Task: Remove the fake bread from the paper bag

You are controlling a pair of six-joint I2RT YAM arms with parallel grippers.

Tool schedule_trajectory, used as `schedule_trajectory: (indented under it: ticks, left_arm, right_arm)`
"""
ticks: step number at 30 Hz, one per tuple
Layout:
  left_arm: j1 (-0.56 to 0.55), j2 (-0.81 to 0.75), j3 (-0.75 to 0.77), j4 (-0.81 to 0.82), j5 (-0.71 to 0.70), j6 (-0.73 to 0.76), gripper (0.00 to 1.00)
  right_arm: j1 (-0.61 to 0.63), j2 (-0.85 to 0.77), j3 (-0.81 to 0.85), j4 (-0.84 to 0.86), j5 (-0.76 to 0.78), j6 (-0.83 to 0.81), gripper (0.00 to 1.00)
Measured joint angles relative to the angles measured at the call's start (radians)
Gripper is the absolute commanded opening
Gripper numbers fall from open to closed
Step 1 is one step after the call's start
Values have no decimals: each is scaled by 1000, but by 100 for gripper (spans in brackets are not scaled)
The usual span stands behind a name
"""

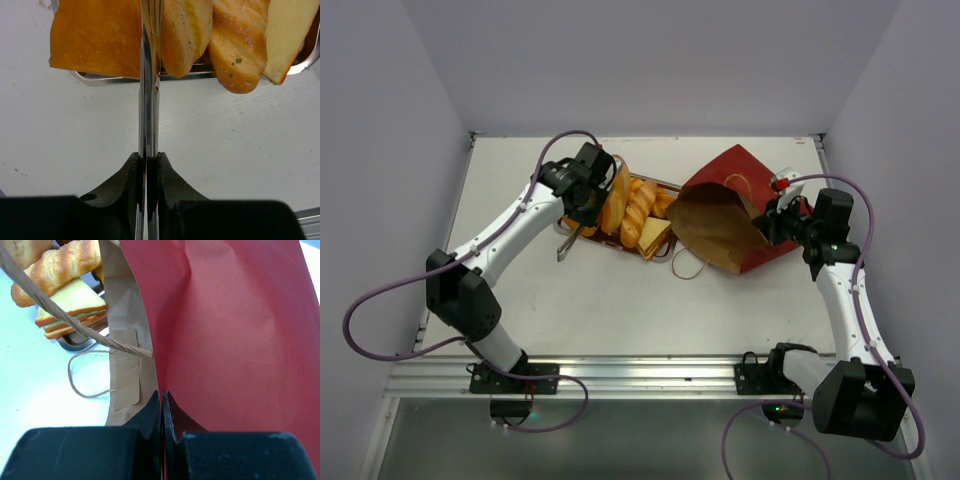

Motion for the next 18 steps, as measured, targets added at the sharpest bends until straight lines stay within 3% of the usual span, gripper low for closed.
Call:
schedule_trajectory:
  ticks: [10, 18]
  left_arm:
    - [0, 72, 53, 6, -25, 2, 34]
    - [0, 125, 79, 13, -42, 2, 40]
  right_arm:
    - [0, -5, -2, 0, 0, 0, 0]
    - [0, -12, -2, 0, 0, 0, 0]
